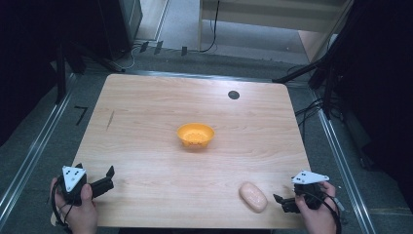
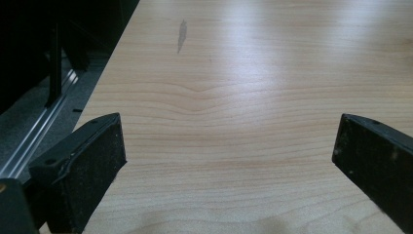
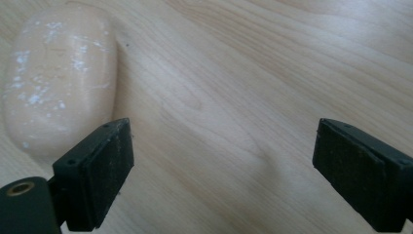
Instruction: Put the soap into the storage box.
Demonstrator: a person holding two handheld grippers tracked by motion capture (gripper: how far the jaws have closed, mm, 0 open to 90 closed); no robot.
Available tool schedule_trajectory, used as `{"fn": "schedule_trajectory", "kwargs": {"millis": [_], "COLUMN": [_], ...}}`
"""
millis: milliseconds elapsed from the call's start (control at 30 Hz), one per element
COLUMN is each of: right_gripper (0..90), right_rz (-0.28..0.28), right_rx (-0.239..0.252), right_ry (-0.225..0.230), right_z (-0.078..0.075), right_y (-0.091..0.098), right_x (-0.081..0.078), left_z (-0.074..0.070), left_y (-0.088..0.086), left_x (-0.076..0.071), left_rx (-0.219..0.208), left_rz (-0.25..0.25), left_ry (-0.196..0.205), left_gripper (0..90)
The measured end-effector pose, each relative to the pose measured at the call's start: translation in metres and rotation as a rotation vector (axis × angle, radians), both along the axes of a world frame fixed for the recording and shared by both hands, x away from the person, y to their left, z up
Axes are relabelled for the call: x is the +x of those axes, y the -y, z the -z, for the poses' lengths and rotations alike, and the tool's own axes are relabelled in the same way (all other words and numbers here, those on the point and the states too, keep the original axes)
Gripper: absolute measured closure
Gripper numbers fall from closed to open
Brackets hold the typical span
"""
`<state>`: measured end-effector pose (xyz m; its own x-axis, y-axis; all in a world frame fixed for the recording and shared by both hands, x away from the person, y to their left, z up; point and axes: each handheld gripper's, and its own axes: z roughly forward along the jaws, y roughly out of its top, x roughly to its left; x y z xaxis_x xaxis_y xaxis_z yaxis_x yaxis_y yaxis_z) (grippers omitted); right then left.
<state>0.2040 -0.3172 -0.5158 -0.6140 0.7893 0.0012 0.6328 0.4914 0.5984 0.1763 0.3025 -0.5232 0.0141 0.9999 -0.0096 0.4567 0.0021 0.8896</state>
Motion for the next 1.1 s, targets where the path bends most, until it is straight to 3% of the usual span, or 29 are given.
{"fn": "schedule_trajectory", "kwargs": {"millis": [367,567,1100], "right_gripper": [11.4,11.5,11.5], "right_rz": [-0.043,-0.067,-0.050], "right_rx": [-0.081,-0.090,-0.074], "right_ry": [-0.121,-0.134,-0.185], "right_z": [-0.011,-0.017,-0.019], "right_y": [-0.026,-0.040,-0.068], "right_x": [0.004,0.005,0.006], "left_z": [0.000,0.000,0.000], "left_y": [-0.002,-0.001,-0.001], "left_x": [0.001,0.001,0.001], "left_rx": [-0.011,-0.009,-0.009], "left_rz": [0.006,0.008,0.008], "left_ry": [-0.012,-0.013,-0.014], "left_gripper": [0.0,0.0,0.0]}}
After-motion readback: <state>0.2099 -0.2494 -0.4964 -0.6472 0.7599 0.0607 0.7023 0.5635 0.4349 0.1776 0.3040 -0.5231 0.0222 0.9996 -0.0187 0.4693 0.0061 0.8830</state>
